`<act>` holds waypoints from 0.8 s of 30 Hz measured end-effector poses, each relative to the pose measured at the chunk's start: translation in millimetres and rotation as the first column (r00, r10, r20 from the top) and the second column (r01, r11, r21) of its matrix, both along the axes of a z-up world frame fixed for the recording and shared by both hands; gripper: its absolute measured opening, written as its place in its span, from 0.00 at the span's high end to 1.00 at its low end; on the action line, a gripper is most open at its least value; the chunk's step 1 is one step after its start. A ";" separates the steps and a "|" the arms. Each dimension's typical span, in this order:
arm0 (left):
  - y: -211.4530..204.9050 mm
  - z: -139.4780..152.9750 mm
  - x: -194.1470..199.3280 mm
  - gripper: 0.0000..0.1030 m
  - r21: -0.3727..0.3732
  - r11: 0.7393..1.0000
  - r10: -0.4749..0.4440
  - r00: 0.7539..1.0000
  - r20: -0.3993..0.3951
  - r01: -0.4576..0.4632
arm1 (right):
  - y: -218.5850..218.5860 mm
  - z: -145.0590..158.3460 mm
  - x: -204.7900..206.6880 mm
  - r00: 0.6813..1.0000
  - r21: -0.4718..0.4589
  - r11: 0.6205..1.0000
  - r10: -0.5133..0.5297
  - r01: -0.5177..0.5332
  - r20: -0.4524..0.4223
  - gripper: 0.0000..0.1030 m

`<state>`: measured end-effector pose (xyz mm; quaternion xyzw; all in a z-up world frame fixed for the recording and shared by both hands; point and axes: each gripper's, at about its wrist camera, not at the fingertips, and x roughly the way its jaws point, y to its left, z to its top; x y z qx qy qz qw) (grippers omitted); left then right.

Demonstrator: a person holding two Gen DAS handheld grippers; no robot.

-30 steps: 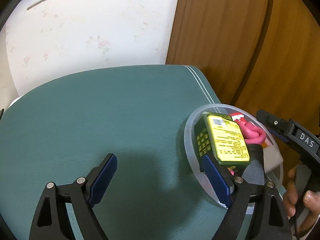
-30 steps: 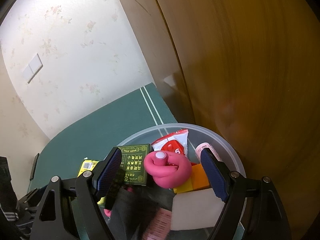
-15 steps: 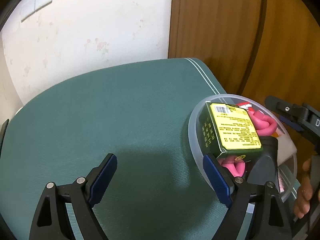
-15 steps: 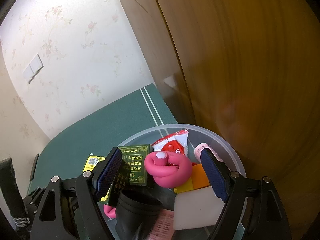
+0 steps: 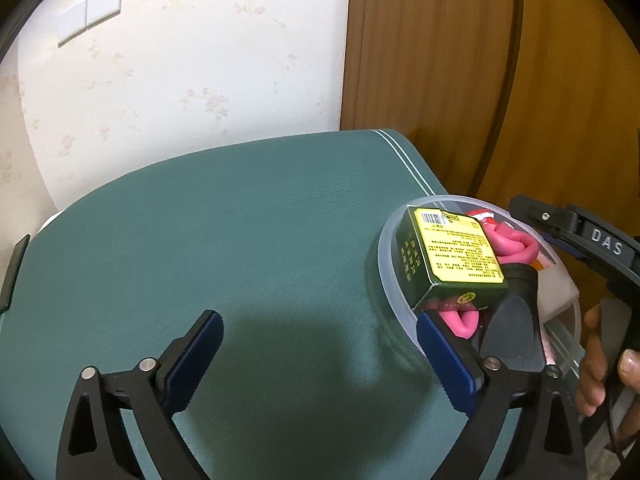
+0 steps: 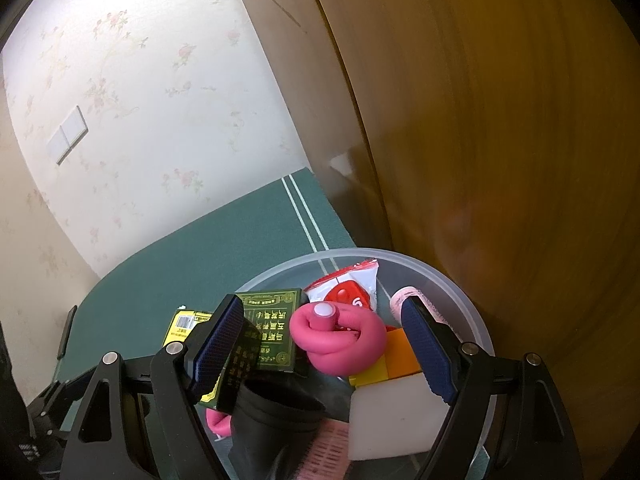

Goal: Organize objects
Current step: 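Release the yellow box into the bowl with the left tool while the right tool releases the curler, then withdraw both open tools from the bowl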

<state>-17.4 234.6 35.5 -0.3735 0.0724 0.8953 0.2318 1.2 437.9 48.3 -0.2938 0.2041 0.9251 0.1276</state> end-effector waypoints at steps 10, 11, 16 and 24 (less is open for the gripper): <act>-5.9 0.3 20.8 0.01 -0.005 1.000 -0.020 1.000 -0.015 0.020 | -21.6 0.3 -16.6 0.999 0.068 0.997 -0.028 0.029 -0.025 0.20; -6.9 0.7 22.4 0.01 -0.004 1.000 -0.021 1.000 -0.017 0.021 | -24.8 -0.2 -17.5 0.999 0.080 0.996 -0.032 0.034 -0.027 0.20; -7.6 4.9 30.2 0.01 0.005 0.999 -0.033 0.999 -0.029 0.034 | -27.4 -7.8 -22.6 0.999 0.093 0.994 -0.053 0.053 -0.007 0.20; -6.0 7.6 38.3 0.01 -0.005 0.998 -0.055 0.997 -0.052 0.055 | -24.9 -17.8 -24.3 0.997 0.094 0.993 -0.071 0.070 0.011 0.20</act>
